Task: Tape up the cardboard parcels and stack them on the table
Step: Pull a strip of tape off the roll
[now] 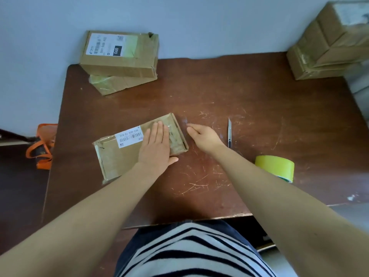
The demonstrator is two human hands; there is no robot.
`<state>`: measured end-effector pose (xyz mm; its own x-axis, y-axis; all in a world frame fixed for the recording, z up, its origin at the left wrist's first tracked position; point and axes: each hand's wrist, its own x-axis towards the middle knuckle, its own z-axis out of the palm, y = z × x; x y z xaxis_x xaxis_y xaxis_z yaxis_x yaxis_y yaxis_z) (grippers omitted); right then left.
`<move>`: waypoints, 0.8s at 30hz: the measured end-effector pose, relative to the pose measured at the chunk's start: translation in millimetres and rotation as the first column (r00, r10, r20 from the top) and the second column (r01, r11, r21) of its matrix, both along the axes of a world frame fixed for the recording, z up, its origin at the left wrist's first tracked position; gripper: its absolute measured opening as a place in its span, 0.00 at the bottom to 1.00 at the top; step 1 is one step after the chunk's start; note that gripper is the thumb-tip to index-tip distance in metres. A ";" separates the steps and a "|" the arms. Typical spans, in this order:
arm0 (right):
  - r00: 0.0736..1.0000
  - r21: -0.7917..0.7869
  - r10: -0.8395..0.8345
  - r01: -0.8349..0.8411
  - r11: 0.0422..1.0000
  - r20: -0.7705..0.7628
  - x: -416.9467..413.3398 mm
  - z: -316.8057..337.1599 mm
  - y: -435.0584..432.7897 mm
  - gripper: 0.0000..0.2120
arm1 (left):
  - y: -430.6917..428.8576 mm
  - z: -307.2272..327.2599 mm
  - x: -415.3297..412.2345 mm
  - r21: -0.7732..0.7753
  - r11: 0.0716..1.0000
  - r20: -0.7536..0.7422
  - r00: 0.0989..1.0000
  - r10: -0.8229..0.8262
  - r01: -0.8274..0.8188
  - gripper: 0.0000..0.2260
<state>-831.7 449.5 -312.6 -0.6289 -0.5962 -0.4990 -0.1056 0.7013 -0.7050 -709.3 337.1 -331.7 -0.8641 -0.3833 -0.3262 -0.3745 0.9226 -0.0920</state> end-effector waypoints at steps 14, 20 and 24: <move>0.952 0.784 0.297 -0.131 0.607 -0.070 -53.2 28.9 125.3 0.20 | 72.9 38.7 -61.0 0.183 0.954 -0.320 0.932 -0.169 0.236 0.27; 0.881 0.812 0.473 -0.291 0.506 0.020 -61.5 46.0 113.0 0.24 | 71.6 45.1 -63.2 0.251 0.954 -0.340 0.938 -0.074 0.166 0.23; 0.888 0.828 0.430 -0.362 0.429 0.165 -61.9 52.3 123.2 0.18 | 74.1 49.3 -64.4 0.311 0.946 -0.324 0.946 0.015 0.092 0.22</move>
<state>-893.6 572.7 -260.3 -0.4846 -0.1296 -0.8651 -0.5482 0.8157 0.1849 -773.7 411.2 -282.4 -0.9541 -0.2696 -0.1308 -0.2982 0.8969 0.3265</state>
